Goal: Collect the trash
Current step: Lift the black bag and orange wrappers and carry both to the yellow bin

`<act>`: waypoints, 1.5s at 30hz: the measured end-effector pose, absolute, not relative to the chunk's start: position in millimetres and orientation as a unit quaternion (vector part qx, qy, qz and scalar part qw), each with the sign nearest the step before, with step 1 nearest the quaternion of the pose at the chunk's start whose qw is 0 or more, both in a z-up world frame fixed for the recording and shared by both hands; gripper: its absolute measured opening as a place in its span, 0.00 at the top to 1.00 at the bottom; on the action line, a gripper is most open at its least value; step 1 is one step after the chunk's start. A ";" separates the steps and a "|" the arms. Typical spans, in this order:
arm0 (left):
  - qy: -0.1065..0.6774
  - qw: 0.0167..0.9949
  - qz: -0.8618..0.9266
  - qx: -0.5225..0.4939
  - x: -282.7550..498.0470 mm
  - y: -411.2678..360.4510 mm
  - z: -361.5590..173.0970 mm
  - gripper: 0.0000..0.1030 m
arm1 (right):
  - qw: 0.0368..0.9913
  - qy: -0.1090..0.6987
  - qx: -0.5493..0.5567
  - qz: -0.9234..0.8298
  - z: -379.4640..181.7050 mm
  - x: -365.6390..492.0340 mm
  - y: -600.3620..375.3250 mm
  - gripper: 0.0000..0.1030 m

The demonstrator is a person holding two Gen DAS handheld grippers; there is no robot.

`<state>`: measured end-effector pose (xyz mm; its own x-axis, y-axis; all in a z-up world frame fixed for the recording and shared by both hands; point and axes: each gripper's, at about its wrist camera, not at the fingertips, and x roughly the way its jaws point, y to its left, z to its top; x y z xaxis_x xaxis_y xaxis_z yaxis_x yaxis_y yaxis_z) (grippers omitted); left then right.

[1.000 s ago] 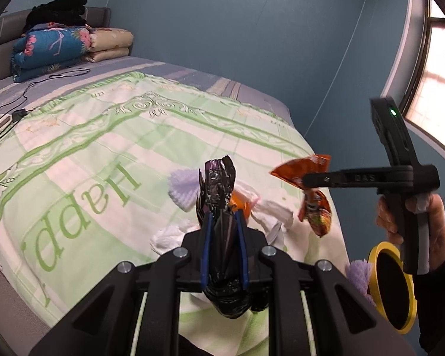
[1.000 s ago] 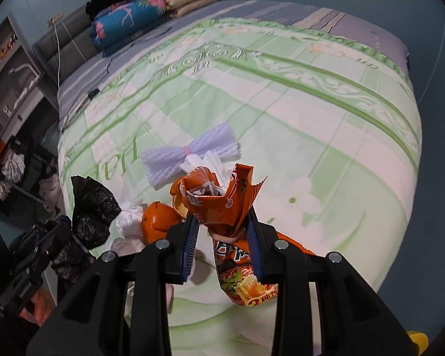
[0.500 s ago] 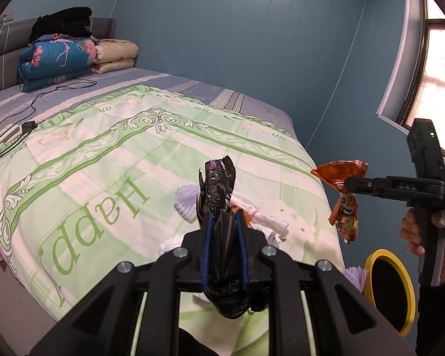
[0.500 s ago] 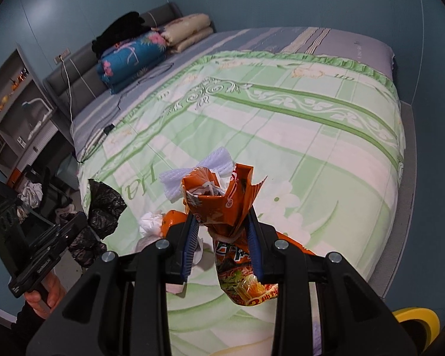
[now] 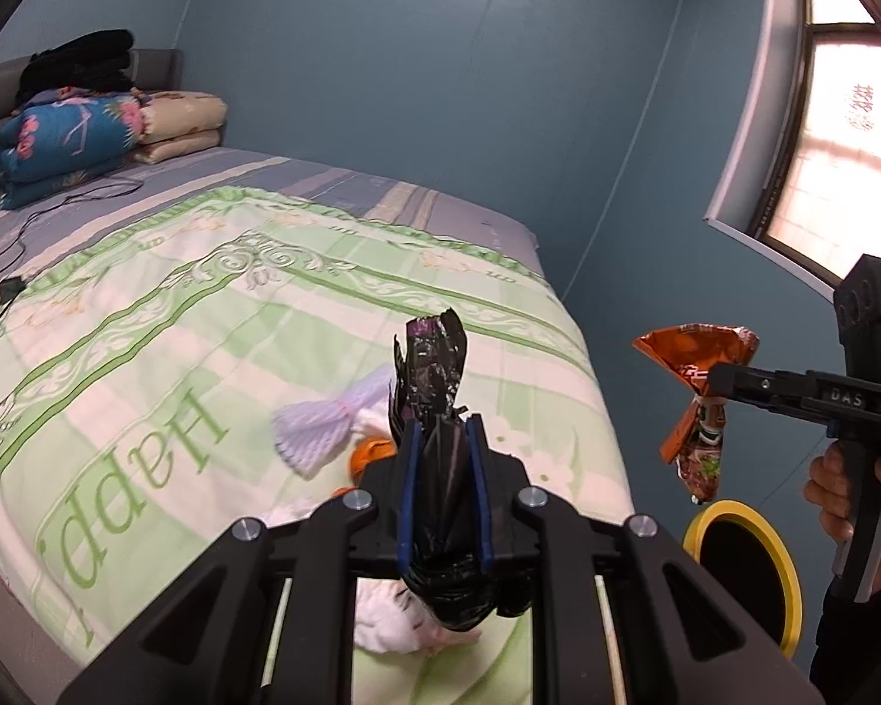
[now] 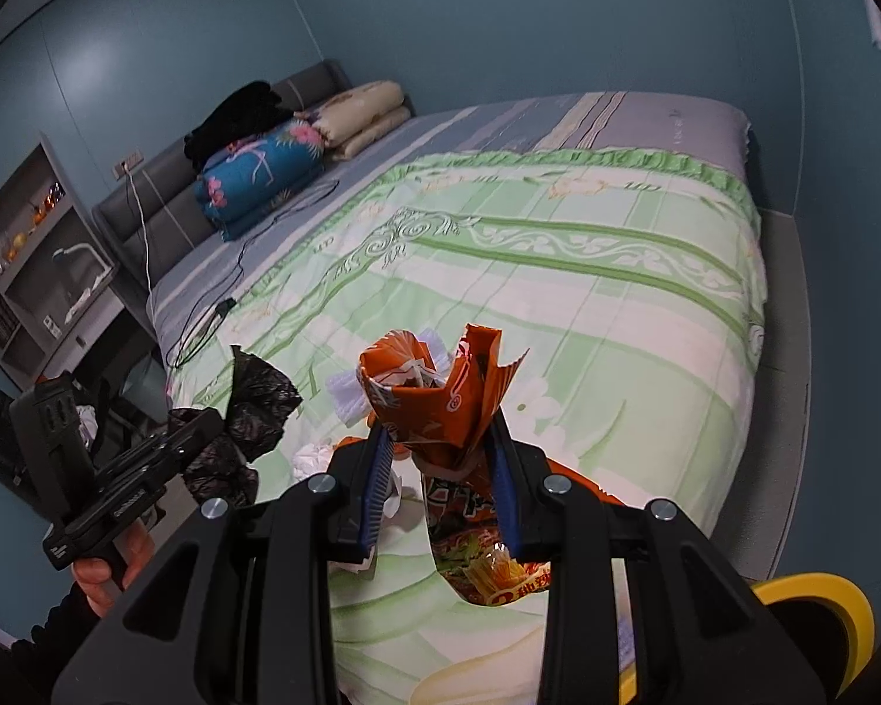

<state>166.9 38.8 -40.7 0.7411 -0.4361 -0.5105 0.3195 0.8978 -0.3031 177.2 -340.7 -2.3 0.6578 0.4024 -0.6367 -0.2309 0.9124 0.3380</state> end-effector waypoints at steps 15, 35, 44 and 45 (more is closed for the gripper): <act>0.292 0.915 -0.268 -0.082 145.5 -22.3 -27.8 0.86 | 0.928 0.321 0.131 0.132 30.7 104.3 -386.5 0.72; 0.277 0.904 -0.324 -0.026 103.2 -102.0 -6.9 0.86 | 0.948 0.257 0.163 0.092 54.3 28.5 -457.7 0.72; 0.290 0.881 -0.373 0.000 90.2 -154.8 -14.5 0.86 | 0.955 0.233 0.176 0.054 62.9 -2.2 -493.0 0.72; 0.292 0.878 -0.379 0.002 89.4 -159.8 -15.7 0.86 | 0.955 0.231 0.177 0.051 62.9 -5.0 -495.5 0.72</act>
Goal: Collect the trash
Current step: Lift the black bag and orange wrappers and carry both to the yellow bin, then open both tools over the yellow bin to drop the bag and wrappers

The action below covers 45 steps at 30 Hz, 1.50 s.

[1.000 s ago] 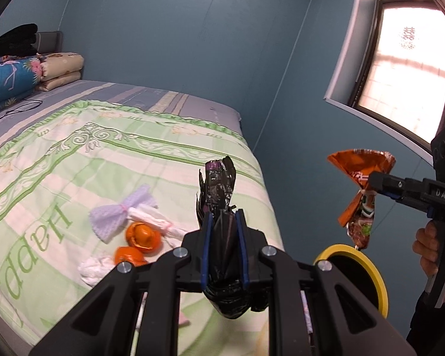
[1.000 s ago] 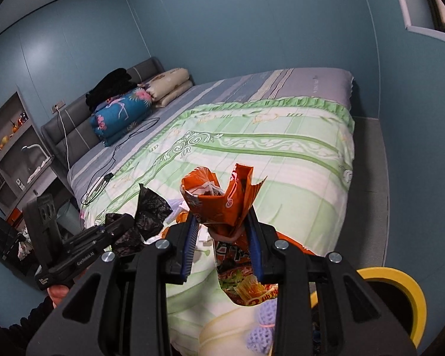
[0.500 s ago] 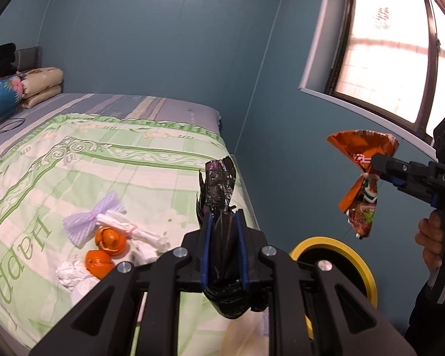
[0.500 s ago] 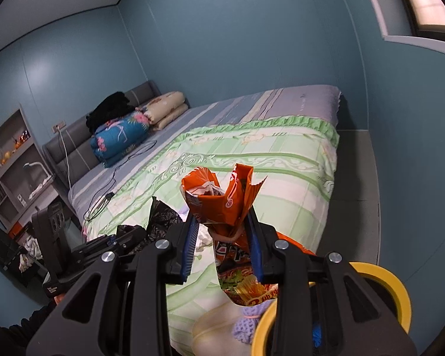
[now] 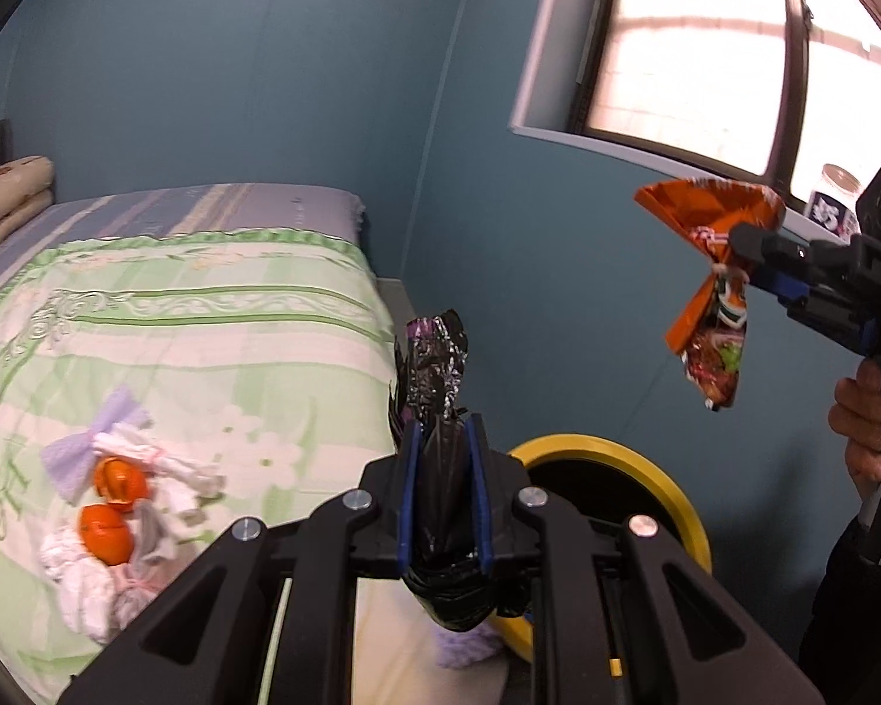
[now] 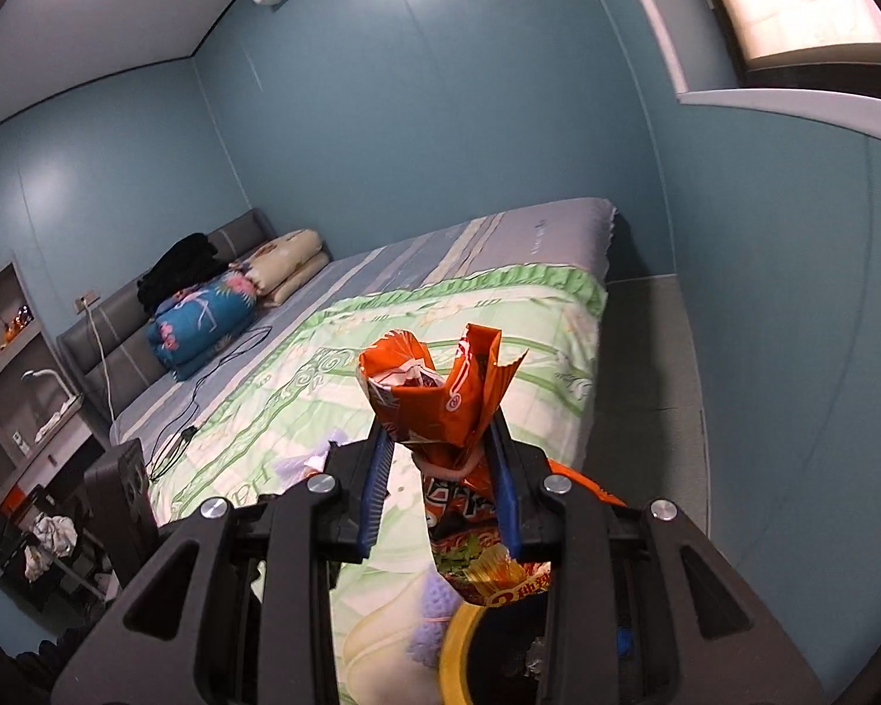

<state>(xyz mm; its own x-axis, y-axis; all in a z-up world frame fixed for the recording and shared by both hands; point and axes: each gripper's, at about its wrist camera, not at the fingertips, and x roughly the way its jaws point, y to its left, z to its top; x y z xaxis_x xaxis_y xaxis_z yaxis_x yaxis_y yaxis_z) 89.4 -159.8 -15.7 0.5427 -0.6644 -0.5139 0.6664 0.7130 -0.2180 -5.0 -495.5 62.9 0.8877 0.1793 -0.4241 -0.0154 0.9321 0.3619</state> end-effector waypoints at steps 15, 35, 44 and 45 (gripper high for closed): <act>0.344 0.836 -0.425 0.045 77.1 -227.2 -52.5 0.86 | 0.954 0.223 0.200 0.013 55.1 -27.5 -523.3 0.71; 0.367 0.807 -0.456 0.079 55.5 -264.3 -78.3 0.86 | 0.945 0.243 0.216 -0.019 39.9 -21.4 -532.6 0.67; 0.347 0.818 -0.455 0.059 47.2 -249.0 -70.6 0.30 | 0.942 0.233 0.241 -0.033 38.1 -23.0 -542.7 0.49; 0.342 0.822 -0.451 0.059 47.1 -246.1 -67.7 0.30 | 0.941 0.232 0.243 -0.031 38.9 -23.1 -542.8 0.49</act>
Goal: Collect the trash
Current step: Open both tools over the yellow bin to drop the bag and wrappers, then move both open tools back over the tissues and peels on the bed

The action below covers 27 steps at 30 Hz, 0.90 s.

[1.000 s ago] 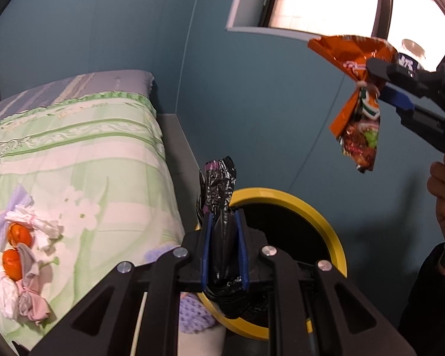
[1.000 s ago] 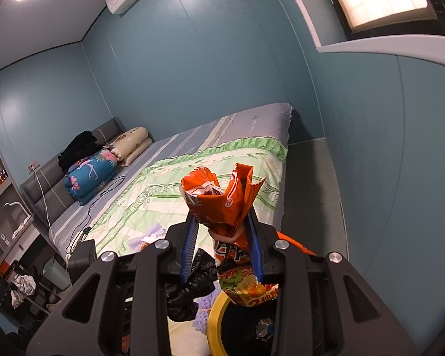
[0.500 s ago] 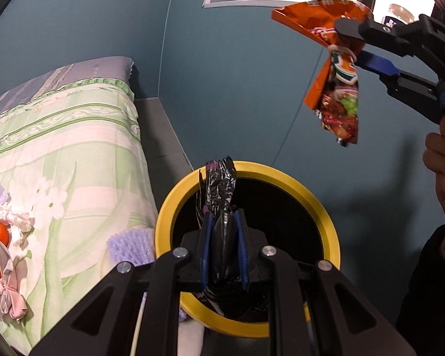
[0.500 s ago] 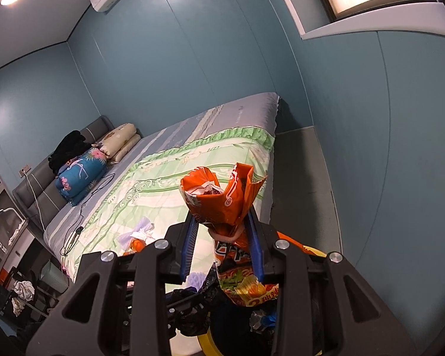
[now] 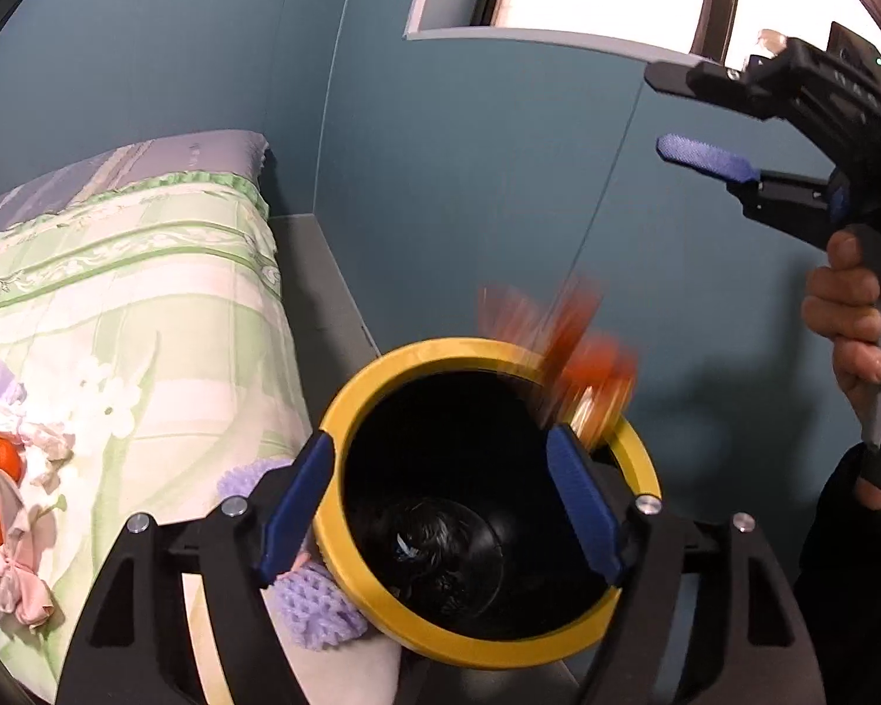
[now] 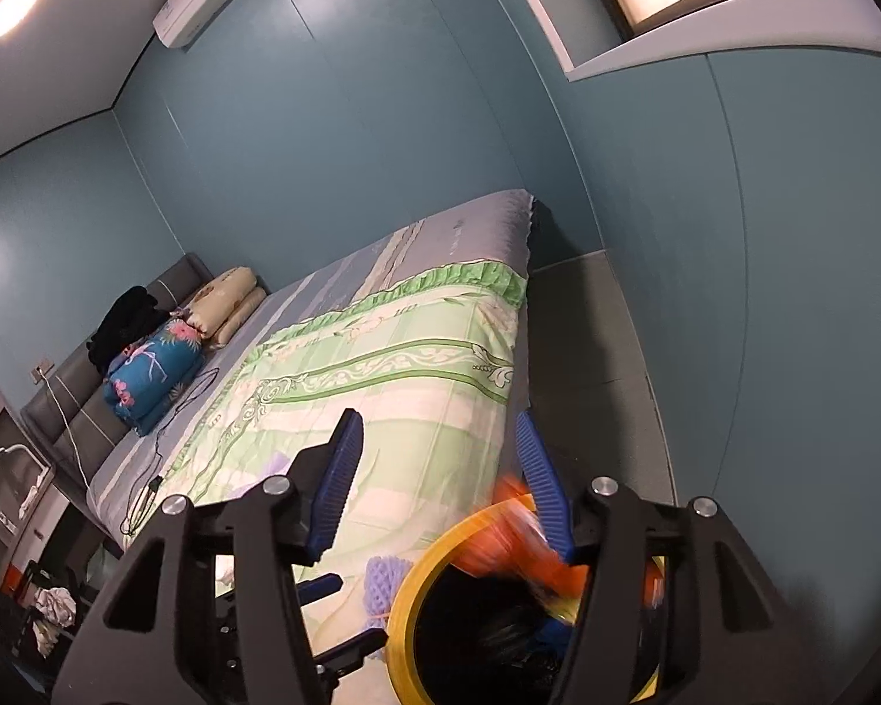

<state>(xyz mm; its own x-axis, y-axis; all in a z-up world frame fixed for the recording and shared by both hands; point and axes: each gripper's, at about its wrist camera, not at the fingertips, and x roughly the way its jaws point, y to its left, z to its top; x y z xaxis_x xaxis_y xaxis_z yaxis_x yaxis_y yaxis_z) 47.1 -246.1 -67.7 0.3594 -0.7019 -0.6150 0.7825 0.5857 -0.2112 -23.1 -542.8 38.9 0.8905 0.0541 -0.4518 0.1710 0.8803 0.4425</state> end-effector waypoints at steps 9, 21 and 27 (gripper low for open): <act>0.330 0.841 -0.426 0.040 59.3 -216.8 -49.3 0.30 | 0.949 0.223 0.221 -0.019 50.7 -22.4 -531.5 0.48; 0.318 0.877 -0.360 0.024 89.0 -148.8 -34.3 0.22 | 0.957 0.227 0.179 0.030 63.5 2.3 -486.3 0.45; 0.317 0.893 -0.319 0.016 101.3 -111.8 -35.3 0.16 | 0.958 0.230 0.156 0.066 67.9 27.1 -453.1 0.43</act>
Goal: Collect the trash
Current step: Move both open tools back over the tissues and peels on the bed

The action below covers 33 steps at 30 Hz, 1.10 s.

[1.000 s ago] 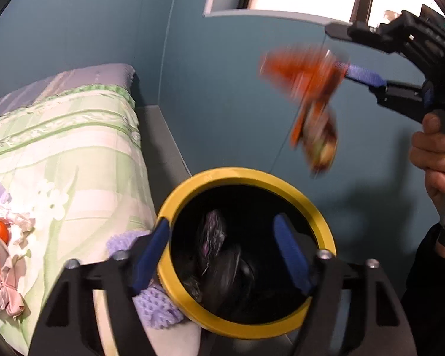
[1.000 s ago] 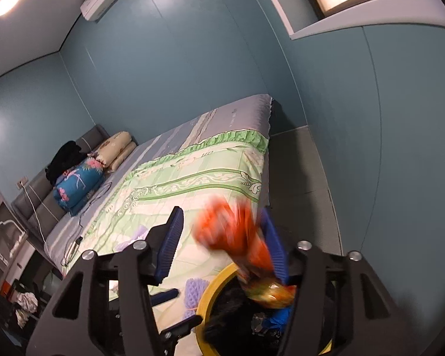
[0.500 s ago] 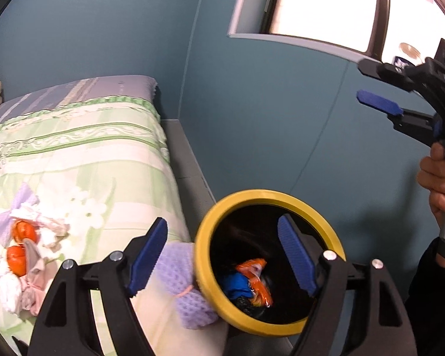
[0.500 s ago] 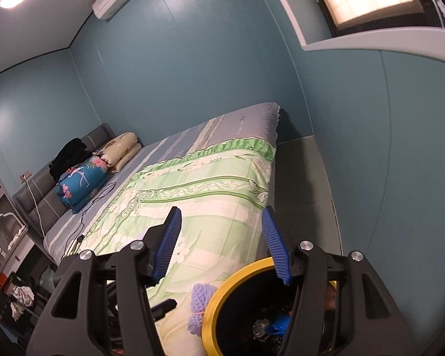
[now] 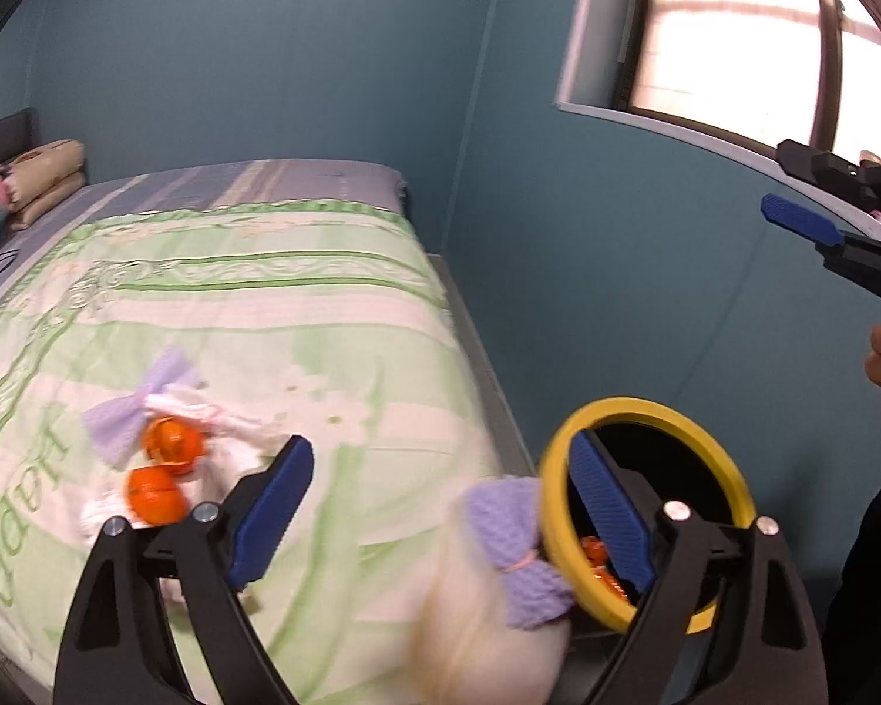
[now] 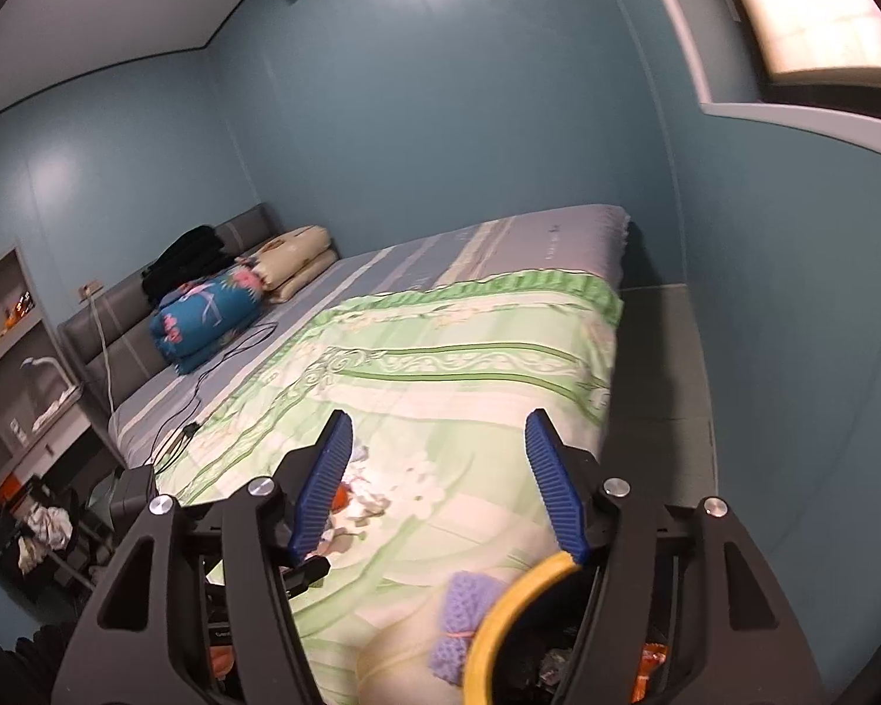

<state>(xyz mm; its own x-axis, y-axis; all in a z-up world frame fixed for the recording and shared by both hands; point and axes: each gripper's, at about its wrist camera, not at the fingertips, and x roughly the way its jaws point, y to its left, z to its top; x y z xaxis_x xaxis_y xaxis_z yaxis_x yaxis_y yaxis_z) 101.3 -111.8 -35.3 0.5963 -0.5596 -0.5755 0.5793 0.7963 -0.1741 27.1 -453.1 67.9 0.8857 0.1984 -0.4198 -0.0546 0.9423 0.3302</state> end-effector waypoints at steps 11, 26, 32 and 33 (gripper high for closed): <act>0.318 0.915 -0.250 0.007 111.9 -43.7 -44.3 0.10 | 0.952 0.255 0.108 0.129 56.7 80.2 -378.3 0.38; 0.371 0.910 -0.181 -0.029 134.0 38.8 -103.0 0.10 | 0.923 0.336 0.064 0.179 -3.2 165.1 -298.6 0.38; 0.392 0.900 -0.183 -0.050 144.9 49.8 -122.4 0.10 | 0.905 0.377 0.033 0.194 -38.2 200.8 -267.1 0.38; 0.396 0.898 -0.184 -0.055 146.3 51.5 -125.8 0.10 | 0.902 0.383 0.027 0.197 -43.8 206.7 -261.7 0.38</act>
<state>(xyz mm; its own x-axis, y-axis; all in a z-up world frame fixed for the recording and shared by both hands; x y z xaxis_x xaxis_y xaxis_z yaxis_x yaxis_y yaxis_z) 146.3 51.5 -125.8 0.6180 -0.3738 -0.6916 0.2874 0.9263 -0.2438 206.7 -261.7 -43.8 0.6294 0.3769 -0.6796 -0.3355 0.9206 0.1998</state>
